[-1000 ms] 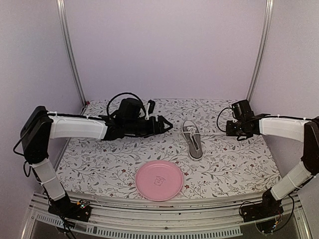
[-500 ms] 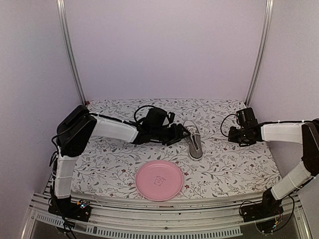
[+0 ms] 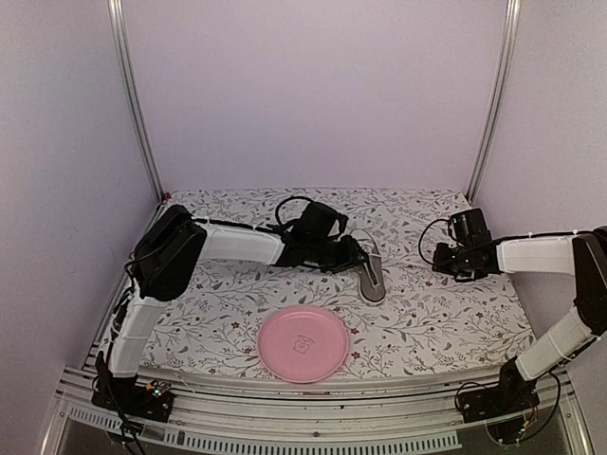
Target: Tie the shoes
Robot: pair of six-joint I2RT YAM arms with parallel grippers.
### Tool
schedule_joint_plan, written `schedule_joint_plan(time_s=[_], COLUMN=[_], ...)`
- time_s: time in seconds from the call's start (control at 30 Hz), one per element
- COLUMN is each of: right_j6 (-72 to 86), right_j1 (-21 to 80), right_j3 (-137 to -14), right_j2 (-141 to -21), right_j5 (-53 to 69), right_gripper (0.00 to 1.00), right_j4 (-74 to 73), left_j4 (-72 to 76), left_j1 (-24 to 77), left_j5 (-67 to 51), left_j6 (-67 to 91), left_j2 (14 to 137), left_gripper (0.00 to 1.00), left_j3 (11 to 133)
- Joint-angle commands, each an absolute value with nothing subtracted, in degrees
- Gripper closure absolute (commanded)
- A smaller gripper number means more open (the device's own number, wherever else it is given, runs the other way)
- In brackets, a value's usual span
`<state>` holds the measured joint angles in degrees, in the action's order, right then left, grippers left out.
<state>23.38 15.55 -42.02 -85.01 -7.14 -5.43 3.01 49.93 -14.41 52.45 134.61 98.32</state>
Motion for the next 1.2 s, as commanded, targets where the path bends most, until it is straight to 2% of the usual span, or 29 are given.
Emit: schedule_joint_plan(time_s=[0.0, 0.27, 0.3, 0.47, 0.5, 0.87, 1.17], right_j6=[23.58, 23.75, 23.81, 23.99, 23.93, 25.12, 25.14], right_j1=[15.03, 14.88, 14.89, 14.93, 14.91, 14.86, 14.96], right_j3=[-41.82, -41.44, -41.4, -41.21, -41.21, -41.0, -39.94], right_j2=[-83.4, -82.83, -82.62, -80.66, -80.32, -78.8, -76.01], right_j5=[-6.42, -6.38, -6.49, -6.66, -6.68, -6.21, -5.24], right_gripper=[0.98, 0.98, 0.98, 0.98, 0.98, 0.98, 0.98], right_j4=[-3.5, -3.8, -4.05, -5.54, -5.8, -9.74, -11.97], left_j4=[-2.83, -1.37, -1.48, -1.66, -1.63, -1.82, -4.34], left_j1=[50.77, 50.79, 50.79, 50.8, 50.87, 55.13, 58.2], left_j5=[-12.97, -13.83, -14.19, -15.58, -15.51, -18.18, -21.73], left_j6=[49.86, 47.61, 47.21, 46.24, 46.23, 49.98, 47.0], left_j2=[137.27, 139.06, 139.43, 138.11, 137.17, 128.67, 124.33], left_gripper=[0.66, 0.69, 0.71, 0.98, 1.0, 1.0, 1.0], left_j3=[101.97, 104.21, 104.6, 103.4, 102.52, 92.06, 88.95])
